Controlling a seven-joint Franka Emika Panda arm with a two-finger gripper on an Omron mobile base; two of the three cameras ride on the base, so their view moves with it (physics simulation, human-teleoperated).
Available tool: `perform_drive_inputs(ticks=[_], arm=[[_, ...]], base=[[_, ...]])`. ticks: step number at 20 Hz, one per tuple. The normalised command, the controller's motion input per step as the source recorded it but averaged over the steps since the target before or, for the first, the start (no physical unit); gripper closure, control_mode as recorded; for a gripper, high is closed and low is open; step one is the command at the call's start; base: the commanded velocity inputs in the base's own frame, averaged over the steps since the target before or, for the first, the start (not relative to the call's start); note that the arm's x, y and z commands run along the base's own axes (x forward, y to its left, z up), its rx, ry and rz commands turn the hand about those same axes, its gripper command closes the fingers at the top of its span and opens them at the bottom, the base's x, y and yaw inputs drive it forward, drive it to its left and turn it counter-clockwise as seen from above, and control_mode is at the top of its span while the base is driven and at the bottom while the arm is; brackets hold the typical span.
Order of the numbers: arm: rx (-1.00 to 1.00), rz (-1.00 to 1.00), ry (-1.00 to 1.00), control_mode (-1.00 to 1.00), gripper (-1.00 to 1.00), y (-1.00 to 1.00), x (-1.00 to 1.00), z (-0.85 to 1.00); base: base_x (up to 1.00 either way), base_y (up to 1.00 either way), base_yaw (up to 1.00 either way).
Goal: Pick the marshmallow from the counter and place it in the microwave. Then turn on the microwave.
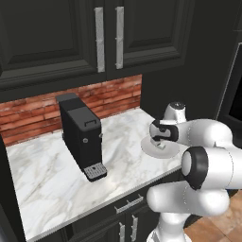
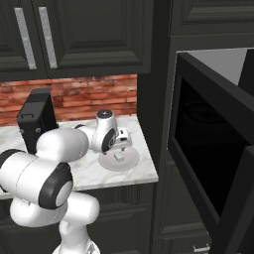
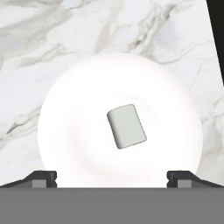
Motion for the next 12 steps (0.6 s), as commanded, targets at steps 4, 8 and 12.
perform_drive_inputs(ticks=[4, 8, 12], arm=[[0.0, 0.02, 0.01, -1.0, -1.0, -0.03, 0.03, -0.13], [0.0, 0.01, 0.0, -1.0, -1.0, -0.03, 0.07, -0.12], [0.0, 0.01, 0.0, -1.0, -1.0, -0.03, 0.1, -0.12]], base=[[0.0, 0.0, 0.0], [0.0, 0.0, 0.0], [0.0, 0.0, 0.0]])
